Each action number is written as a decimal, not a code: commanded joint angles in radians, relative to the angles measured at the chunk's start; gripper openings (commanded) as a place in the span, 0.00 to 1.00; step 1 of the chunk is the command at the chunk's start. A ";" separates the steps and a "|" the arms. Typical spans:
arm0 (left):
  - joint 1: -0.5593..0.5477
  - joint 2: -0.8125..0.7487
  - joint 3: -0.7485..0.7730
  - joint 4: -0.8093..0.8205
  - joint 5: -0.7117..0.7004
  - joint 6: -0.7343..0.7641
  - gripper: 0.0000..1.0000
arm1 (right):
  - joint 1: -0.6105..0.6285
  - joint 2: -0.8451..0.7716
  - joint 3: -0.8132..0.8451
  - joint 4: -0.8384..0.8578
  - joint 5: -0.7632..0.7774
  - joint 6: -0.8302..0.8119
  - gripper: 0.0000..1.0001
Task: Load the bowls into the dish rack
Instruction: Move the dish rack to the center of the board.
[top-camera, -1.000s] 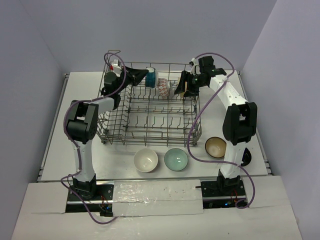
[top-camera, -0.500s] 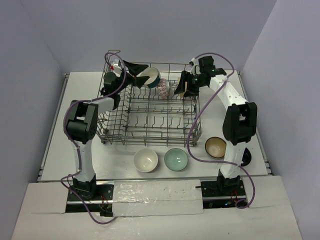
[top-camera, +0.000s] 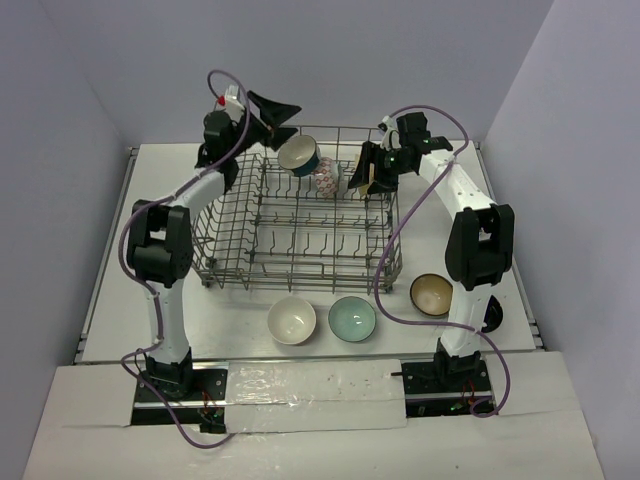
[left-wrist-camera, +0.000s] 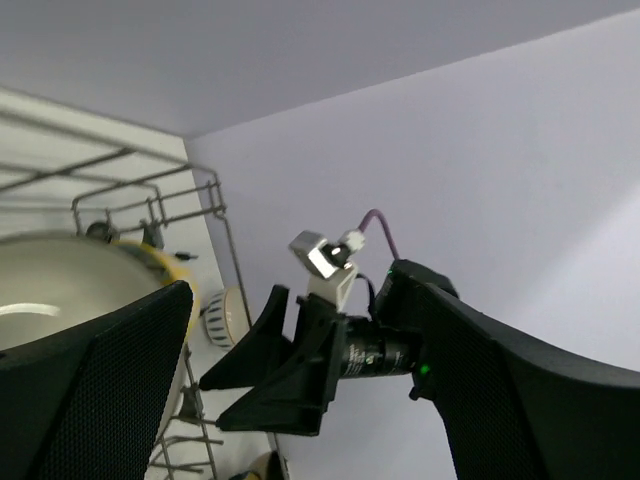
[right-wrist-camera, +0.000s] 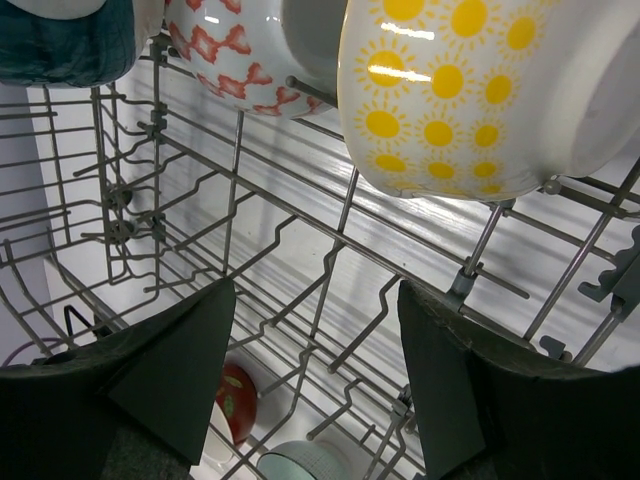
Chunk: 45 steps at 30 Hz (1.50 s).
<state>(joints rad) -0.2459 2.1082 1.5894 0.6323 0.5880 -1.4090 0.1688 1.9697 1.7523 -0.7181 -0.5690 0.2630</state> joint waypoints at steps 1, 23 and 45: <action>0.004 -0.076 0.194 -0.167 0.035 0.168 0.99 | 0.009 -0.055 -0.008 0.031 -0.008 -0.016 0.74; -0.056 -0.649 -0.078 -0.815 -0.471 0.962 0.99 | 0.187 0.098 0.668 -0.118 0.216 -0.163 0.17; -0.049 -0.683 -0.236 -1.042 -1.013 1.179 0.99 | 0.374 0.087 0.460 -0.049 0.129 -0.343 0.75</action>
<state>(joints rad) -0.3031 1.4681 1.3941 -0.4114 -0.3653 -0.2653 0.5472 2.0575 2.2215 -0.7727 -0.4210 -0.0364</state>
